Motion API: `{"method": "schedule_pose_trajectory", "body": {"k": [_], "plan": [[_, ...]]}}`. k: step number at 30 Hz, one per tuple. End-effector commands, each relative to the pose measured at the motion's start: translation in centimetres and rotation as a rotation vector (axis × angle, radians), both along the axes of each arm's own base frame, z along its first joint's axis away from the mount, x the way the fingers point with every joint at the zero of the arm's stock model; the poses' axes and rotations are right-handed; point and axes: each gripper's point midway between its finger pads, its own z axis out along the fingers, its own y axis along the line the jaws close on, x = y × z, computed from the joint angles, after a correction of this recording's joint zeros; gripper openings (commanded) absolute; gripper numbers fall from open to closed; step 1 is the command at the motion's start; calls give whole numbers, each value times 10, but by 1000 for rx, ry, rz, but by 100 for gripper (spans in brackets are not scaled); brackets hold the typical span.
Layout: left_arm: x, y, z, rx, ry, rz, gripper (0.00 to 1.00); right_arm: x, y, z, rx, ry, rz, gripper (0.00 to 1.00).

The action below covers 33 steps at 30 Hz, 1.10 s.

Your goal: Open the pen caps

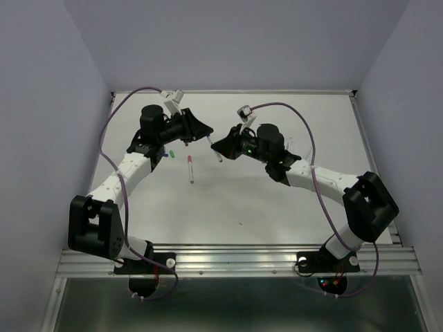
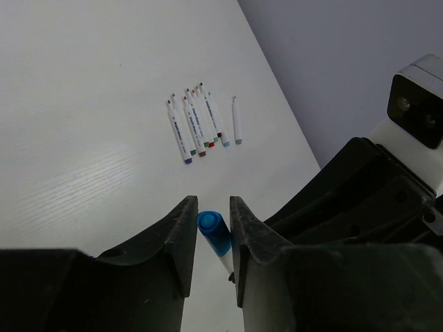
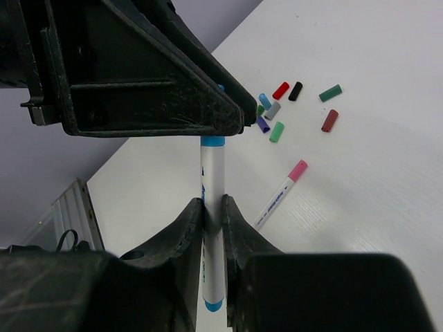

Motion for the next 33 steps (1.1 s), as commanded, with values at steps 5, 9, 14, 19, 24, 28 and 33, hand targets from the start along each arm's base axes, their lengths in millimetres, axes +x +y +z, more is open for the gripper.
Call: {"method": "schedule_pose_trajectory", "body": {"k": [5,9,14,19,24,28,33], "plan": [[-3,-7,28,-35,-90,-40,16,12,6,28,55,-90,-18,1],[-5,-7,32,-45,-96,-39,0,18,6,22,20,-92,-36,3],[-8,-8,37,-67,-104,-37,0,27,5,17,-15,-91,-65,29],[-8,-7,41,-73,-110,-27,0,28,9,17,-26,-105,-47,42],[-7,-7,41,-74,-109,-24,0,26,11,16,-32,-109,-27,12],[-1,-6,47,-73,-128,-2,0,13,15,8,-40,-94,50,1],[31,8,49,-34,-145,87,0,-23,9,-36,-62,-5,162,1]]}}
